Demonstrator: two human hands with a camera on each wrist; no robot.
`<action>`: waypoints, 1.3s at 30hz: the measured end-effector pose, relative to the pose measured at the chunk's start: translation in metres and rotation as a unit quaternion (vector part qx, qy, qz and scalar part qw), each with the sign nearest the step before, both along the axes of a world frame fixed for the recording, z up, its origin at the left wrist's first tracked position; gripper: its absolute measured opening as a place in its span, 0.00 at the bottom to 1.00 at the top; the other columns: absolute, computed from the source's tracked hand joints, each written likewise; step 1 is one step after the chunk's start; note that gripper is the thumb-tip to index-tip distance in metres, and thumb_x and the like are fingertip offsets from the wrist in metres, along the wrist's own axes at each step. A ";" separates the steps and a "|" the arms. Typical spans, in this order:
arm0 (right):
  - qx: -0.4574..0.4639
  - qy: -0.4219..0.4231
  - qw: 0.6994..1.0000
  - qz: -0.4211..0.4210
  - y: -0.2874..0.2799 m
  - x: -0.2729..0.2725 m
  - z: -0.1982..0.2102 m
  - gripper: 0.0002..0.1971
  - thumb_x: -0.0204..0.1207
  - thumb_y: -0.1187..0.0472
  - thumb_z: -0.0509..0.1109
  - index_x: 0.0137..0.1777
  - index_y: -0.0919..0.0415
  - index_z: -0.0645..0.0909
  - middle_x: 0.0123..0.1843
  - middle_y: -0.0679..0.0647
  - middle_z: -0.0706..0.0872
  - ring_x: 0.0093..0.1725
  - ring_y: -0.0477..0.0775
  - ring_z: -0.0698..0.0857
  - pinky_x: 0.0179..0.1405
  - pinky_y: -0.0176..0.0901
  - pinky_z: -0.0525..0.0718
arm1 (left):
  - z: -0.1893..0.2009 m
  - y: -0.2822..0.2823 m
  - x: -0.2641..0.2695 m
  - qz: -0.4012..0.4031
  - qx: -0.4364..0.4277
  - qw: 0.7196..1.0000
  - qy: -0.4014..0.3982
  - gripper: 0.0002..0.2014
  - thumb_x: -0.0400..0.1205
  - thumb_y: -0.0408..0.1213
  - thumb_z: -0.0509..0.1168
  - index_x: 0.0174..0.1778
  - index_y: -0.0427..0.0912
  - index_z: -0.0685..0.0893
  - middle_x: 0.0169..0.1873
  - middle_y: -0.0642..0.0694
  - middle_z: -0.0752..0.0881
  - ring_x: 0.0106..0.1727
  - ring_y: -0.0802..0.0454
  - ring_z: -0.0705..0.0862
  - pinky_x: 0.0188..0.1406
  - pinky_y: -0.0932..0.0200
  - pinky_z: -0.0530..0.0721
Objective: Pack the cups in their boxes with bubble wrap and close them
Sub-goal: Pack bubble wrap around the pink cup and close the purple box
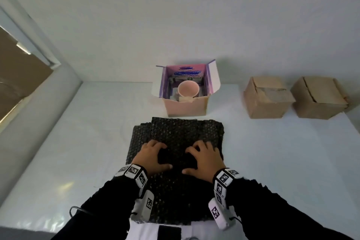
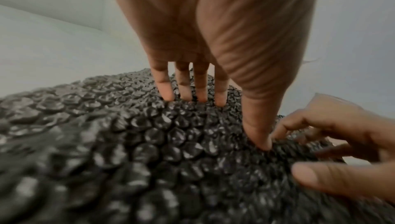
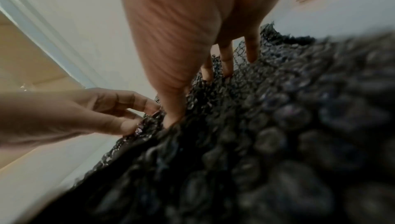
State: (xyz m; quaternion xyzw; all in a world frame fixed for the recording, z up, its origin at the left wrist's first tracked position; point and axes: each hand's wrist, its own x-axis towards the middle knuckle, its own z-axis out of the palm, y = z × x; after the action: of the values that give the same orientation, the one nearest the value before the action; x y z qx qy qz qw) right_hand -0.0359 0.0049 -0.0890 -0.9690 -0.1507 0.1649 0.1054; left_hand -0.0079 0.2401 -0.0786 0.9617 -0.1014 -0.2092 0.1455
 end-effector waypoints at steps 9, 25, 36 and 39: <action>0.191 -0.166 0.961 -0.108 0.007 0.007 0.015 0.06 0.80 0.53 0.64 0.53 0.48 0.80 0.53 0.43 0.83 0.57 0.51 0.79 0.60 0.49 0.68 | -0.001 0.001 0.008 -0.060 0.038 0.984 -0.164 0.22 0.76 0.62 0.64 0.62 0.56 0.82 0.62 0.52 0.77 0.64 0.44 0.73 0.60 0.46 0.73; 0.299 -0.092 0.939 -0.141 0.002 0.039 0.081 0.16 0.82 0.54 0.65 0.66 0.59 0.72 0.56 0.57 0.88 0.56 0.57 0.86 0.58 0.55 0.81 | 0.061 -0.026 0.038 -0.087 -0.183 0.956 -0.210 0.26 0.75 0.63 0.65 0.63 0.51 0.79 0.48 0.51 0.88 0.48 0.52 0.87 0.47 0.56 0.84; 0.443 -0.037 0.886 -0.134 0.014 0.048 0.126 0.14 0.81 0.65 0.65 0.59 0.44 0.76 0.58 0.48 0.84 0.60 0.45 0.81 0.66 0.45 0.75 | 0.095 -0.021 0.061 -0.106 -0.313 0.934 -0.134 0.16 0.83 0.41 0.61 0.67 0.53 0.74 0.53 0.48 0.88 0.53 0.52 0.85 0.55 0.55 0.80; 0.512 -0.005 0.851 -0.122 0.020 0.054 0.144 0.08 0.78 0.56 0.64 0.54 0.52 0.80 0.53 0.54 0.84 0.55 0.43 0.82 0.61 0.42 0.77 | 0.106 -0.025 0.068 -0.079 -0.369 0.920 -0.107 0.15 0.80 0.58 0.58 0.56 0.54 0.76 0.50 0.53 0.84 0.52 0.59 0.82 0.53 0.59 0.78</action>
State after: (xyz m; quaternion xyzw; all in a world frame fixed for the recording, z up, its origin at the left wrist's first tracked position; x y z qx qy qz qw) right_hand 0.0182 0.0252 0.0553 -0.7895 -0.0953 0.0451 0.6046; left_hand 0.0597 0.2155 0.0272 0.8452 -0.2616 -0.0635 0.4618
